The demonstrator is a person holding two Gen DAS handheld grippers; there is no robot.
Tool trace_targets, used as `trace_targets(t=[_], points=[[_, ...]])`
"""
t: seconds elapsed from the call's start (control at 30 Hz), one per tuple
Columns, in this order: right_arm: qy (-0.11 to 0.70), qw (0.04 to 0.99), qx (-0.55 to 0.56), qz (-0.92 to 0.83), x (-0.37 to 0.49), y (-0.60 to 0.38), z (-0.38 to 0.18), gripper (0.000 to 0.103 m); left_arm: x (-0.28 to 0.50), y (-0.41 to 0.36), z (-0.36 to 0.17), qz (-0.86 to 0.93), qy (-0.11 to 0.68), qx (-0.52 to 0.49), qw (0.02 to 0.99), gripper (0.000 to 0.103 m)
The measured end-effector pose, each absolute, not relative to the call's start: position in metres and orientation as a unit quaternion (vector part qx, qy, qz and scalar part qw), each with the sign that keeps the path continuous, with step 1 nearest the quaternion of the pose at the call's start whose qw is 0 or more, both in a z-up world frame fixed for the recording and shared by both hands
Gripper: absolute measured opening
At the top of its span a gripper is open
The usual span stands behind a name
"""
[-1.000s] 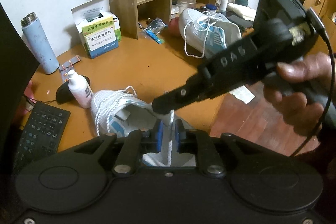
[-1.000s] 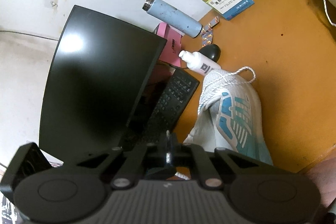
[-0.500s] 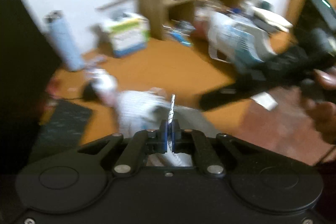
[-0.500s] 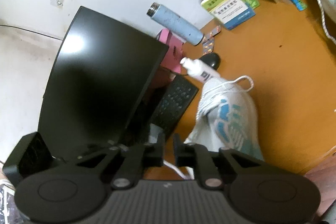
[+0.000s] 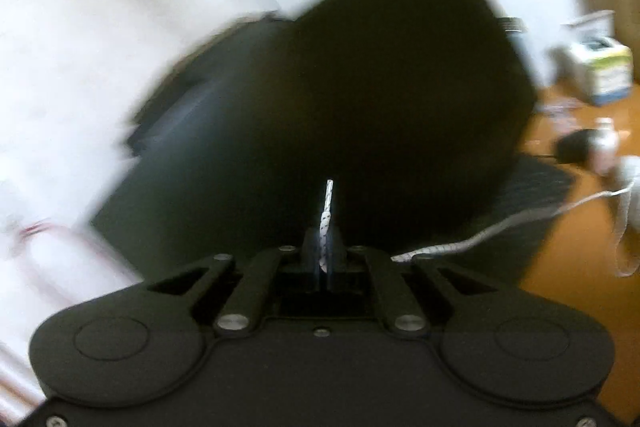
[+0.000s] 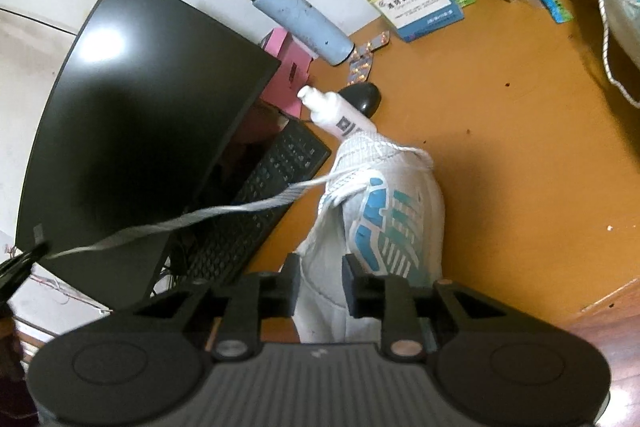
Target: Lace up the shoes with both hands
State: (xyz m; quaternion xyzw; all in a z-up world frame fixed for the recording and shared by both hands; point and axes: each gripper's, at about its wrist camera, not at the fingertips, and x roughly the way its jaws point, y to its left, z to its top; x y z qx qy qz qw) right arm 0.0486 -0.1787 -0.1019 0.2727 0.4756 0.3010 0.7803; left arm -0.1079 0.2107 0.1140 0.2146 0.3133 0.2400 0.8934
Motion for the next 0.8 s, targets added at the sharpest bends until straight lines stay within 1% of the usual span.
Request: trace_targets(t=[0.07, 0.17, 0.3, 0.37, 0.5, 0.53, 0.7, 0.8], points=[[0.479, 0.778, 0.272, 0.302, 0.048, -0.176, -0.105, 0.030, -0.098, 0.193, 0.101, 0.179, 0.319, 0.186, 0.912, 0.001], [0.478, 0.781, 0.266, 0.301, 0.046, -0.176, -0.103, 0.030, -0.065, 0.147, 0.064, 0.100, 0.333, 0.192, 0.918, 0.001], [0.464, 0.796, 0.253, 0.294, 0.036, -0.185, -0.097, 0.030, -0.024, 0.097, 0.021, 0.001, 0.343, 0.167, 0.924, 0.001], [0.460, 0.804, 0.245, 0.286, 0.031, -0.191, -0.095, 0.031, 0.003, 0.063, 0.001, -0.051, 0.334, 0.166, 0.926, 0.001], [0.452, 0.820, 0.222, 0.272, 0.021, -0.200, -0.093, 0.031, 0.027, 0.022, -0.011, -0.097, 0.298, 0.142, 0.939, 0.001], [0.452, 0.822, 0.218, 0.270, 0.019, -0.201, -0.093, 0.031, 0.031, 0.014, -0.017, -0.101, 0.301, 0.145, 0.937, 0.001], [0.447, 0.833, 0.196, 0.263, 0.015, -0.203, -0.093, 0.031, 0.036, -0.016, -0.061, -0.138, 0.346, 0.125, 0.920, 0.001], [0.452, 0.829, 0.197, 0.261, 0.018, -0.205, -0.097, 0.031, 0.030, -0.022, -0.083, -0.138, 0.391, 0.106, 0.904, 0.001]])
